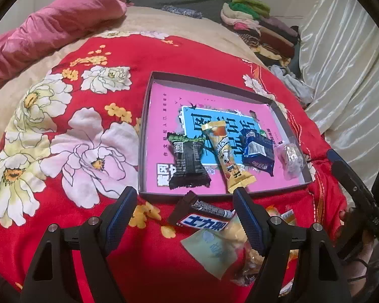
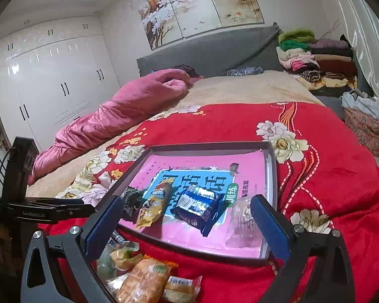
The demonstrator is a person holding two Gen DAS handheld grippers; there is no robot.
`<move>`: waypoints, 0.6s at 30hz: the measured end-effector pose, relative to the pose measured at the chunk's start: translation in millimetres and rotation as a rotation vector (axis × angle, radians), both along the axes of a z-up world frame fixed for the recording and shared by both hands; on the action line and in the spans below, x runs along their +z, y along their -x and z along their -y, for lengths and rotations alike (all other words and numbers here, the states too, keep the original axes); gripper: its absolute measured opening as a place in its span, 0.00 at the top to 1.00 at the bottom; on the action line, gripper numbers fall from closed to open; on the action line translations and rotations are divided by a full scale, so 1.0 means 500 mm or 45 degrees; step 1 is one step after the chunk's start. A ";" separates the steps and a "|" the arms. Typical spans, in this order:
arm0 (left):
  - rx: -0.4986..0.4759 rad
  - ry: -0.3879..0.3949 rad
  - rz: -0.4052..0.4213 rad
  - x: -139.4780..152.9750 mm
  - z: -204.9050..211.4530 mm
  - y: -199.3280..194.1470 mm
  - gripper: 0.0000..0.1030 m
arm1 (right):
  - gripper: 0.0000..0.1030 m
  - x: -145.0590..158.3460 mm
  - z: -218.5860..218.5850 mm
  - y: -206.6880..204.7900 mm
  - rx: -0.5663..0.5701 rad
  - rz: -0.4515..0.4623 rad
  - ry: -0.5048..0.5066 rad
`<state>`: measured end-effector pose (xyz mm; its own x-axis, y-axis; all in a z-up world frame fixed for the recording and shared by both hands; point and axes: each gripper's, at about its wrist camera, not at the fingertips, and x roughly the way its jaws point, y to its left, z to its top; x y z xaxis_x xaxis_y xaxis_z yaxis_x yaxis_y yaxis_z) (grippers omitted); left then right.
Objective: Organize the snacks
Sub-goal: 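Reach both open tools down over the snack pile beside the tray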
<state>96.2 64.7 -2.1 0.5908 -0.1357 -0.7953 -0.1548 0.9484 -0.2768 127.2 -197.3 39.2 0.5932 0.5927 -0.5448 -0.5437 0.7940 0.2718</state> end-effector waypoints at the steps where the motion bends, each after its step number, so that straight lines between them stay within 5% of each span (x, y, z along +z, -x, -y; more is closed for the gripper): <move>1: -0.001 0.001 0.000 -0.001 -0.001 0.001 0.23 | 0.01 0.001 -0.001 0.003 0.000 -0.008 0.006; 18: -0.032 0.008 -0.011 -0.019 -0.013 0.026 0.23 | 0.01 -0.029 -0.025 0.054 0.009 -0.100 0.137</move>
<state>83.1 71.3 -11.8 0.5805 -0.1553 -0.7993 -0.1336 0.9502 -0.2817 100.0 -184.6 24.9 0.5424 0.5324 -0.6499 -0.5299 0.8171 0.2272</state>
